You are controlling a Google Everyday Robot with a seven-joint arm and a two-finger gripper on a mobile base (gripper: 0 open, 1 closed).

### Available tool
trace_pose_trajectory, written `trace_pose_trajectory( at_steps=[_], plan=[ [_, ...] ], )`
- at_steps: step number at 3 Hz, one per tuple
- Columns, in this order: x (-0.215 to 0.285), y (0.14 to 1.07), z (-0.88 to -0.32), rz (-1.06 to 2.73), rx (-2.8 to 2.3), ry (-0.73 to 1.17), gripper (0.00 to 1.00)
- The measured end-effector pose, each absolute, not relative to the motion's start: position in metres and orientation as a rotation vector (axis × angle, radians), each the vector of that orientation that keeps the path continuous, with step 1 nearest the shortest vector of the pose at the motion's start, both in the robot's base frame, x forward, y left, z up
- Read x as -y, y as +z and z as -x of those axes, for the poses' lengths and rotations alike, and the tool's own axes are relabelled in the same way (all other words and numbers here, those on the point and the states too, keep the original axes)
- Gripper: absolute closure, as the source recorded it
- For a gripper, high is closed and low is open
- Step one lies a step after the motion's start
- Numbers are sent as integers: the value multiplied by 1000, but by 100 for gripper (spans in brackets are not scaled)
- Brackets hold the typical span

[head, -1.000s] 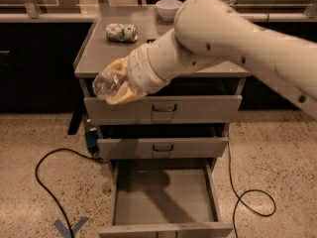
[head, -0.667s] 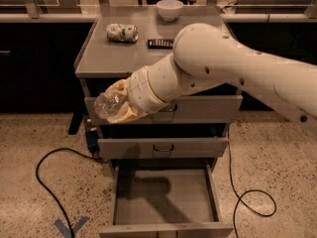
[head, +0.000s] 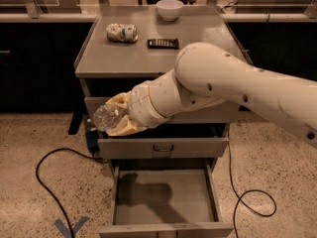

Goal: Place water bottle into bottom drawer

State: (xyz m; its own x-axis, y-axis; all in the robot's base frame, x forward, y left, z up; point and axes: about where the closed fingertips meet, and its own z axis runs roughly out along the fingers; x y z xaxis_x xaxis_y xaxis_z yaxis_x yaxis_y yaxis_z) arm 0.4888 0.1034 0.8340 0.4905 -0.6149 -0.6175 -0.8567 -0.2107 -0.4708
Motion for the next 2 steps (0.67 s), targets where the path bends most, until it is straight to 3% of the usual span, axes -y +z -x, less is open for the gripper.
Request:
trace_pose_trajectory(
  at_steps=[2],
  plan=[
    [-94, 706, -477, 2003, -1497, 504, 100]
  ],
)
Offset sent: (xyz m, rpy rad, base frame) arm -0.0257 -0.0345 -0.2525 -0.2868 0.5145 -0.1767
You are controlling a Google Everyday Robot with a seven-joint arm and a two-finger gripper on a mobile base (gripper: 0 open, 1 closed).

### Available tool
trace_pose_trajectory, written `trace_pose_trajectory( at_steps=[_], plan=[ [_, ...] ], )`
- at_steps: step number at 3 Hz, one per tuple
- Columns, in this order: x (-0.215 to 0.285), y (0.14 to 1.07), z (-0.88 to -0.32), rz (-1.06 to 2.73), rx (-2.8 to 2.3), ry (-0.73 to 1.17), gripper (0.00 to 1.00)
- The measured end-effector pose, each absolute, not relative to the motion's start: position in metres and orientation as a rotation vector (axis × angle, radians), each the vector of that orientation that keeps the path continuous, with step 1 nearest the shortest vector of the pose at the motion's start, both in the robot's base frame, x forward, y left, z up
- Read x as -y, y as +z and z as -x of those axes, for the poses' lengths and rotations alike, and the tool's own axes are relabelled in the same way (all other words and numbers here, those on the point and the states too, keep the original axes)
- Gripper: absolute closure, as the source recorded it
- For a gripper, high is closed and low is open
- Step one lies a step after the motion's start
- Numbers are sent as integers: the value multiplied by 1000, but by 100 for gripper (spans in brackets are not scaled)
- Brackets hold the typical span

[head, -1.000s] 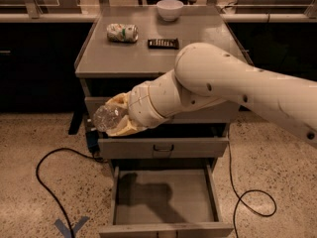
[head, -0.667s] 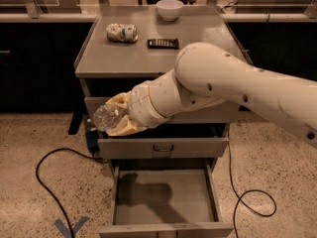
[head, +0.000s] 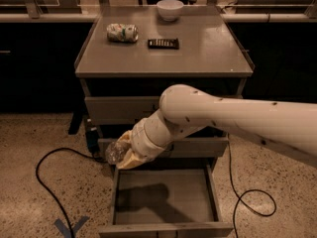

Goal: Place water bottle into bottom drawer

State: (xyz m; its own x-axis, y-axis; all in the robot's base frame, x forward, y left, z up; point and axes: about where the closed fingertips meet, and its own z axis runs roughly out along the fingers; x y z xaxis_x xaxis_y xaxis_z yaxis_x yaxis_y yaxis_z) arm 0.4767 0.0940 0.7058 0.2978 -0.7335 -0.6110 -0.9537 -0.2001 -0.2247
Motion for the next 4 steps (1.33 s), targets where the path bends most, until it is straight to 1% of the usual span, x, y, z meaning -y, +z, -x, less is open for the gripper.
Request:
trace_pose_trajectory(
  at_steps=[1, 2, 4],
  plan=[
    [-69, 623, -466, 1973, -1717, 614, 100],
    [-49, 574, -451, 1875, -1835, 721, 100],
    [-48, 568, -451, 1842, -1817, 750, 100]
  ],
)
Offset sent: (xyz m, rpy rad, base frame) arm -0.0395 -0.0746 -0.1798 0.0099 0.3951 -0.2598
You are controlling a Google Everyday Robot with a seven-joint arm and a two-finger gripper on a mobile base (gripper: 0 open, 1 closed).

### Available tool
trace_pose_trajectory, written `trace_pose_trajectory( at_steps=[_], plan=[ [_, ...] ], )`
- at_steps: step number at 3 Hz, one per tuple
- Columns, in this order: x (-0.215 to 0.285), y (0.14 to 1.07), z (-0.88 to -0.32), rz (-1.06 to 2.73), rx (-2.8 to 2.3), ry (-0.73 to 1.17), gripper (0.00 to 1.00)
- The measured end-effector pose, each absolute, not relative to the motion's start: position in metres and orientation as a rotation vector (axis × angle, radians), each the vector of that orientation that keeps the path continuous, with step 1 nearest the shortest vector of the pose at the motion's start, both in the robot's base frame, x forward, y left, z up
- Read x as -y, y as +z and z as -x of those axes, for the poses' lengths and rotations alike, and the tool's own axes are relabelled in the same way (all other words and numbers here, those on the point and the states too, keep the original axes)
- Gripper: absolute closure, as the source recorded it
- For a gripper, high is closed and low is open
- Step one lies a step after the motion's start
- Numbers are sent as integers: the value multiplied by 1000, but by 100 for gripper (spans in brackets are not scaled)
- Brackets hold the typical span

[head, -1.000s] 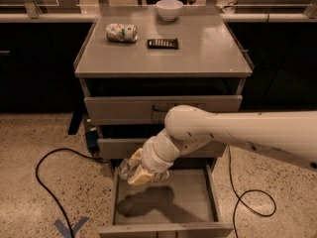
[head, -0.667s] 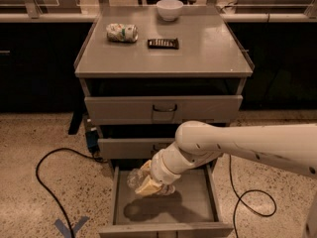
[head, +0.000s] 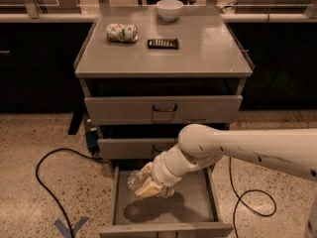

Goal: Place water bottle into bottom drawer

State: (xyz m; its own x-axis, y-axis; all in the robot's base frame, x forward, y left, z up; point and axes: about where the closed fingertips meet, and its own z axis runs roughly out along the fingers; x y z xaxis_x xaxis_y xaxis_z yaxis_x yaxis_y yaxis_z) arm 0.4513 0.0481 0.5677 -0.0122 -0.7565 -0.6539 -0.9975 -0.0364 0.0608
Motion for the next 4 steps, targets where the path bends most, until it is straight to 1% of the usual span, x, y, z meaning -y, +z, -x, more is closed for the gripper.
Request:
trace_pose_trajectory(
  at_steps=[1, 3, 4],
  plan=[
    [-48, 548, -468, 1779, -1783, 784, 100],
    [-32, 491, -509, 1593, -1695, 928, 100],
    [-21, 468, -513, 1521, -1718, 983, 100]
  ],
)
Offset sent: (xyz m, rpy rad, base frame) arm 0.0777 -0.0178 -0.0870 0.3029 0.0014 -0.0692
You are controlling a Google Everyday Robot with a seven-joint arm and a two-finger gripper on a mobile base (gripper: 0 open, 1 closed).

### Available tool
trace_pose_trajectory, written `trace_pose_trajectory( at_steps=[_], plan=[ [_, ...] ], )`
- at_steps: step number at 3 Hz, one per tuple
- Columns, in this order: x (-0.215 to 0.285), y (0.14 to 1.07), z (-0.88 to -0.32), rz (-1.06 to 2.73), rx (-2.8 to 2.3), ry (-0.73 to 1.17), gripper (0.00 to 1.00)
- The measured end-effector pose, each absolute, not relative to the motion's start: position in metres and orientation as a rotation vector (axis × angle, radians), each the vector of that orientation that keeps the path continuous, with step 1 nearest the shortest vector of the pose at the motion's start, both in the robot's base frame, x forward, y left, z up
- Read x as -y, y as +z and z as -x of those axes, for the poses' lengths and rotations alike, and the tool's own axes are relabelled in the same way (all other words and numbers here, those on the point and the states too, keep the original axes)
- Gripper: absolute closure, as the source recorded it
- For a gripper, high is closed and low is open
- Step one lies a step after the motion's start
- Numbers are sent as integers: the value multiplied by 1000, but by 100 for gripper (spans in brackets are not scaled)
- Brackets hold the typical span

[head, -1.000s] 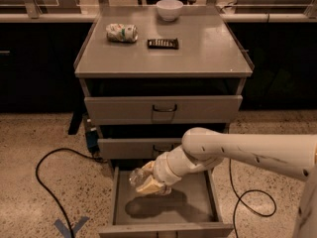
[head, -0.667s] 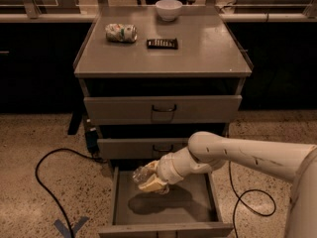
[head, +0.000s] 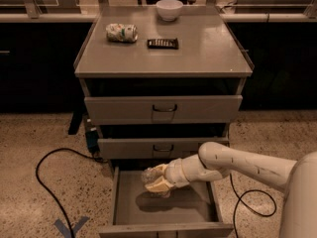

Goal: Place water bottle into bottom drawer

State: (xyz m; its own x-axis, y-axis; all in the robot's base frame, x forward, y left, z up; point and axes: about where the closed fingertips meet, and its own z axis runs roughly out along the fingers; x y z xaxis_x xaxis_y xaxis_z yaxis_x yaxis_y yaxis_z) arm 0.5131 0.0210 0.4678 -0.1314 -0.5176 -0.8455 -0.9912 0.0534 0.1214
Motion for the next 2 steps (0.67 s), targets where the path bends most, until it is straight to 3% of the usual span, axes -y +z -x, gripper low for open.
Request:
trace_pose_trajectory(
  at_steps=[2],
  plan=[
    [-16, 445, -519, 1459, -1701, 977, 100]
  ],
)
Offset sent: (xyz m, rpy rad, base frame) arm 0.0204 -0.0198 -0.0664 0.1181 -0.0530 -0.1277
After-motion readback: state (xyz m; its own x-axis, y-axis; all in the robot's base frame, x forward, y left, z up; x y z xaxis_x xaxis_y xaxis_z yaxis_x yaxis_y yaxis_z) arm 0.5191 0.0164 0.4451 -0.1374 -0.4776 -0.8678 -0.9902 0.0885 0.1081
